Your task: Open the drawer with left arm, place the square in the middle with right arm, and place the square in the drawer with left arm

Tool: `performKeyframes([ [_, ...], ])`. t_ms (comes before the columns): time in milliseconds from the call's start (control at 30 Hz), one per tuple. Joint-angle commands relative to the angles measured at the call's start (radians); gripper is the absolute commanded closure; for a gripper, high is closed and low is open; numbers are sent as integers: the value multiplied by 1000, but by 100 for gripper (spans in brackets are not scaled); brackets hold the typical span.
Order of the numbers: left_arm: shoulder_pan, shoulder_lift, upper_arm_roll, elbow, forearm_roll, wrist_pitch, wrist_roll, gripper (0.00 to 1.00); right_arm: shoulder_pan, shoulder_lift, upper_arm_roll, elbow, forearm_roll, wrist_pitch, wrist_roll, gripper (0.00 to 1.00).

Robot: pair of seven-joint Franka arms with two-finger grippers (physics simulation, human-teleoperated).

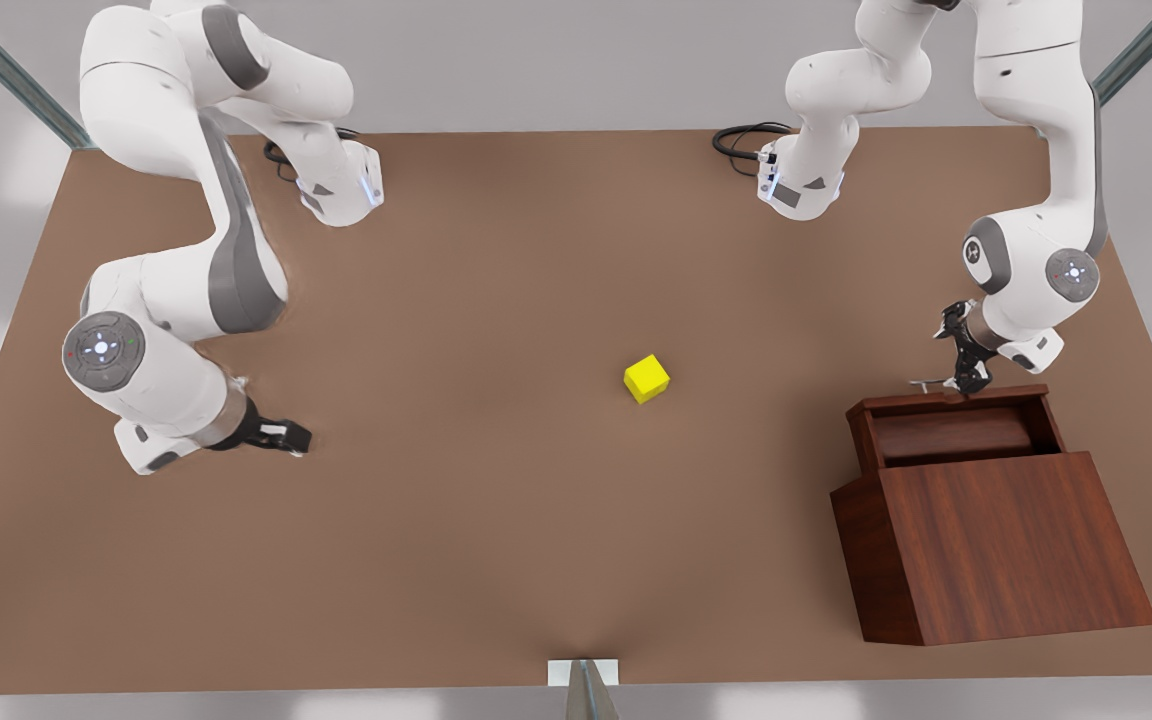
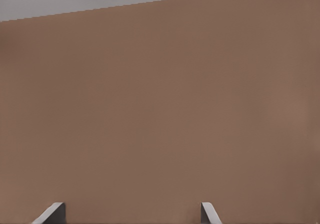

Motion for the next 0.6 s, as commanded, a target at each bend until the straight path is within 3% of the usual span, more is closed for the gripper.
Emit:
performKeyframes([
  [0,2,0,0,0,0,0,-1,0,-4,-4,0,0,9,0,-14,0],
  [100,1,-9,0,8,-1,-26,-4,0,-43,-39,0,-5,25,-49,-192,0],
  [200,-1,-38,-14,104,-17,-216,-13,0,-35,-145,2,-178,37,43,-227,0],
  [233,-5,-37,-53,210,-79,-367,-25,0,-39,-219,2,-301,75,121,-227,0],
  [333,-16,-19,-245,443,-130,-575,-57,0,-41,-231,0,-327,77,134,-227,0],
  [367,-42,23,-401,538,-115,-575,17,0,-41,-228,0,-327,80,134,-226,0],
  [433,-142,141,-520,694,-106,-572,417,0,-42,-225,-3,-328,98,134,-227,0],
  [533,-392,451,-521,1049,0,-566,584,0,-42,-222,-3,-328,100,135,-227,0],
  [567,-442,500,-521,1092,14,-560,602,0,-41,-222,-4,-328,100,135,-226,0],
])
